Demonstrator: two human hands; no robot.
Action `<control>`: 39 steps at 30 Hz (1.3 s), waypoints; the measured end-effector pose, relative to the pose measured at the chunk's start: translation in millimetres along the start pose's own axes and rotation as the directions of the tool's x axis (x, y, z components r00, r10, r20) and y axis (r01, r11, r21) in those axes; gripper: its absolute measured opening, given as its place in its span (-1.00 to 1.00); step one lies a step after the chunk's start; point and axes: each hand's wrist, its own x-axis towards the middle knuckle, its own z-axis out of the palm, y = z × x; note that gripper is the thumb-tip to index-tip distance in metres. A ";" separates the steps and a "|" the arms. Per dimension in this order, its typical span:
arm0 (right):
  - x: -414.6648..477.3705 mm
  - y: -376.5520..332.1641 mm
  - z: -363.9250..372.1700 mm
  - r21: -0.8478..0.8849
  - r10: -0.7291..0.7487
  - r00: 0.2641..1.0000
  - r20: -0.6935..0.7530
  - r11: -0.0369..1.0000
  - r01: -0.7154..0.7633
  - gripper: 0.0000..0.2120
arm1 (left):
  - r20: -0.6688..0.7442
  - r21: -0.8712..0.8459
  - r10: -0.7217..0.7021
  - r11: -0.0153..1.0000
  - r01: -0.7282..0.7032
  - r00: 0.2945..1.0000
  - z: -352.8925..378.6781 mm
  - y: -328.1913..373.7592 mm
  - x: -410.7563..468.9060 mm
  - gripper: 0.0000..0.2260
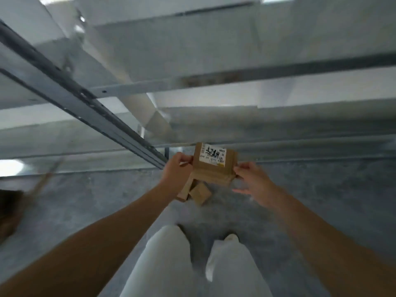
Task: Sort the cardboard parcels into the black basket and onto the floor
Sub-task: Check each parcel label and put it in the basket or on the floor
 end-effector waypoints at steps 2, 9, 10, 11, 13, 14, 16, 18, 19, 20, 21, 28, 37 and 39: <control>-30.2 -36.4 21.2 -0.060 -0.105 0.994 0.018 0.993 0.106 -0.92 | -0.065 -0.076 0.070 0.994 -0.075 0.995 -36.9 21.8 -23.9 -0.81; -159.1 -125.6 156.7 -0.301 -0.304 0.916 0.261 0.876 0.377 -0.92 | -0.329 -0.236 0.165 0.939 -0.250 0.930 -198.1 17.2 -124.7 -0.88; -176.0 -131.2 182.3 -0.310 -0.309 0.898 0.314 0.860 0.405 -0.91 | -0.389 -0.265 0.159 0.924 -0.276 0.907 -221.0 9.5 -142.4 -0.89; -193.5 -135.2 209.1 -0.318 -0.313 0.875 0.368 0.842 0.435 -0.92 | -0.451 -0.293 0.149 0.907 -0.304 0.880 -243.2 -0.2 -159.6 -0.89; -226.7 -138.8 268.7 -0.319 -0.327 0.819 0.471 0.803 0.504 -0.94 | -0.557 -0.346 0.126 0.863 -0.367 0.821 -288.7 -21.8 -196.1 -0.83; -245.2 -137.7 300.3 -0.301 -0.330 0.791 0.514 0.795 0.527 -0.95 | -0.598 -0.361 0.114 0.845 -0.394 0.793 -311.5 -33.5 -215.8 -0.77; -284.7 -125.6 361.0 -0.233 -0.314 0.751 0.580 0.820 0.523 -0.98 | -0.667 -0.349 0.087 0.841 -0.413 0.740 -353.8 -60.2 -257.2 -0.62; -321.7 -103.7 415.5 -0.211 -0.286 0.712 0.641 0.826 0.523 -0.95 | -0.719 -0.329 0.047 0.856 -0.400 0.694 -391.3 -88.4 -298.2 -0.46; -337.9 -90.8 440.5 -0.226 -0.275 0.688 0.672 0.808 0.544 -0.92 | -0.741 -0.322 0.028 0.862 -0.392 0.671 -408.9 -103.1 -316.7 -0.39; -352.4 -77.3 464.2 -0.240 -0.261 0.662 0.702 0.789 0.566 -0.90 | -0.762 -0.314 0.011 0.867 -0.386 0.647 -425.5 -116.1 -336.1 -0.35; -366.9 -64.5 485.6 -0.251 -0.240 0.637 0.733 0.774 0.581 -0.87 | -0.787 -0.305 0.001 0.868 -0.391 0.617 -440.6 -129.9 -353.5 -0.33; -425.1 2.6 590.4 -0.292 -0.155 0.509 0.847 0.663 0.689 -0.76 | -0.852 -0.183 0.054 0.901 -0.394 0.521 -489.2 -204.9 -421.9 -0.28; -396.9 68.9 687.5 -0.254 0.043 0.418 0.907 0.848 0.464 -0.69 | -0.910 -0.314 -0.127 0.832 -0.458 0.395 -522.7 -249.2 -392.0 -0.29; -385.3 72.3 705.4 -0.320 0.133 0.361 0.923 0.787 0.527 -0.69 | -0.924 -0.330 -0.186 0.830 -0.449 0.335 -536.0 -247.8 -374.6 -0.29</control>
